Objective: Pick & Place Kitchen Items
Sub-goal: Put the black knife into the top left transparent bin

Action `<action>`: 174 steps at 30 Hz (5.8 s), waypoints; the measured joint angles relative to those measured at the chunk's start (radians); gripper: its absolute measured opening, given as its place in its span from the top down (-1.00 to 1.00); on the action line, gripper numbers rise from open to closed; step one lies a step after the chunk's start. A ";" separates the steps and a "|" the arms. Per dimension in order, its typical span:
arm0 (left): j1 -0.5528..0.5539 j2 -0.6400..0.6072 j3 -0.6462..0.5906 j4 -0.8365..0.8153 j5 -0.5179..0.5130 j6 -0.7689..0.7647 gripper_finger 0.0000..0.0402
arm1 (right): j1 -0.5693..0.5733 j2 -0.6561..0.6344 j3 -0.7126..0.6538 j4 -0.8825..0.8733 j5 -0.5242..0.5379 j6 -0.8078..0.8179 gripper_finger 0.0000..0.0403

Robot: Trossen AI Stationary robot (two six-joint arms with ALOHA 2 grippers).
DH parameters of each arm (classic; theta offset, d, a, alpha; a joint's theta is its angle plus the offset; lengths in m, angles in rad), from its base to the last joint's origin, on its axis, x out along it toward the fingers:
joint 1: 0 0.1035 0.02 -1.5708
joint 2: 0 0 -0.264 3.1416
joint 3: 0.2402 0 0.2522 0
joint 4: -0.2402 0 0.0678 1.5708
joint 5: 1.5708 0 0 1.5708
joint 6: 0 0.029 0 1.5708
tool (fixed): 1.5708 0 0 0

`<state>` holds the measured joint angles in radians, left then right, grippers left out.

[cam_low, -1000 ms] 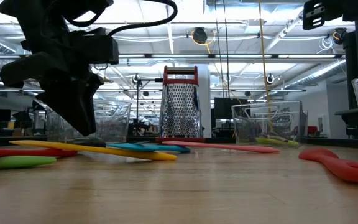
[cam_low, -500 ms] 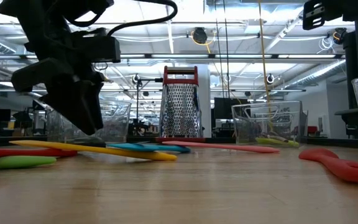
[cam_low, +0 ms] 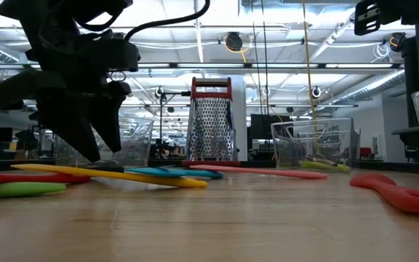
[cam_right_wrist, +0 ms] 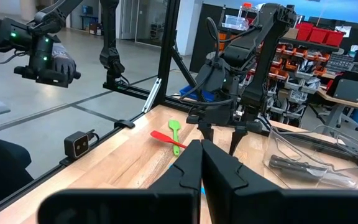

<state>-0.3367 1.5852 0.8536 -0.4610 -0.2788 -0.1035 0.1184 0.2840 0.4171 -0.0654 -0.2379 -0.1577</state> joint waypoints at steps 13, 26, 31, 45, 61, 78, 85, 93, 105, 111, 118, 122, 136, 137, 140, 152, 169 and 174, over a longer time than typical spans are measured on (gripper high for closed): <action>0.049 0.000 0.000 0.046 0.055 0.080 -0.22 | 0.000 0.000 0.000 0.000 -0.001 0.000 1.00; 0.066 0.000 0.000 0.053 0.105 0.092 -0.22 | 0.000 0.000 0.000 -0.025 -0.001 0.001 1.00; 0.066 0.000 0.000 0.055 0.116 0.092 -0.22 | 0.000 0.000 0.000 -0.024 -0.001 0.001 1.00; 0.055 0.128 0.004 0.113 0.139 0.101 -0.22 | 0.001 0.001 -0.001 -0.022 -0.003 0.015 1.00; 0.057 0.132 0.002 0.121 0.158 0.223 0.45 | 0.001 0.001 -0.001 -0.018 -0.001 0.036 1.00; 0.057 0.139 0.187 -0.120 -0.030 0.342 0.59 | 0.001 0.001 -0.001 -0.018 -0.001 0.042 1.00; 0.060 0.137 0.353 -0.306 -0.110 0.155 0.69 | 0.001 0.001 -0.001 -0.018 -0.001 0.042 1.00; 0.098 0.135 0.517 -0.516 -0.182 -0.289 0.69 | 0.001 0.001 -0.001 -0.018 -0.002 0.058 1.00; 0.163 0.134 0.575 -0.921 -0.326 -0.835 0.69 | 0.001 0.001 0.000 -0.023 -0.003 0.079 1.00; 0.208 0.133 0.574 -1.115 -0.288 -1.130 0.69 | 0.001 0.001 0.000 -0.023 -0.003 0.093 1.00; 0.283 0.079 0.566 -1.115 -0.184 -1.137 0.69 | 0.001 0.000 0.000 -0.032 -0.004 0.095 1.00; 0.306 0.027 0.569 -1.062 -0.176 -1.098 0.69 | 0.001 0.001 0.000 -0.043 -0.004 0.095 1.00; 0.525 -0.240 0.569 -1.058 -0.078 -1.191 0.69 | 0.001 0.003 0.000 -0.070 -0.004 0.121 1.00; 0.542 -0.245 0.570 -1.047 -0.071 -1.192 0.69 | 0.001 0.003 0.000 -0.070 -0.003 0.121 1.00; 0.603 -0.259 0.569 -1.030 -0.026 -1.188 0.69 | 0.001 0.003 0.000 -0.074 -0.003 0.121 1.00; 0.780 -0.212 0.570 -0.983 0.060 -1.221 0.69 | 0.001 0.003 0.000 -0.082 -0.003 0.143 1.00; 0.888 -0.029 0.491 -0.979 0.111 -1.234 0.69 | 0.001 0.003 0.000 -0.164 -0.003 0.143 1.00; 0.923 -0.031 0.415 -0.949 0.168 -1.243 0.69 | 0.001 0.003 0.000 -0.167 -0.003 0.118 1.00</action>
<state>0.5865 1.5540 1.2689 -1.4101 -0.1110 -1.3460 0.1195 0.2867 0.4171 -0.2325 -0.2409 -0.0394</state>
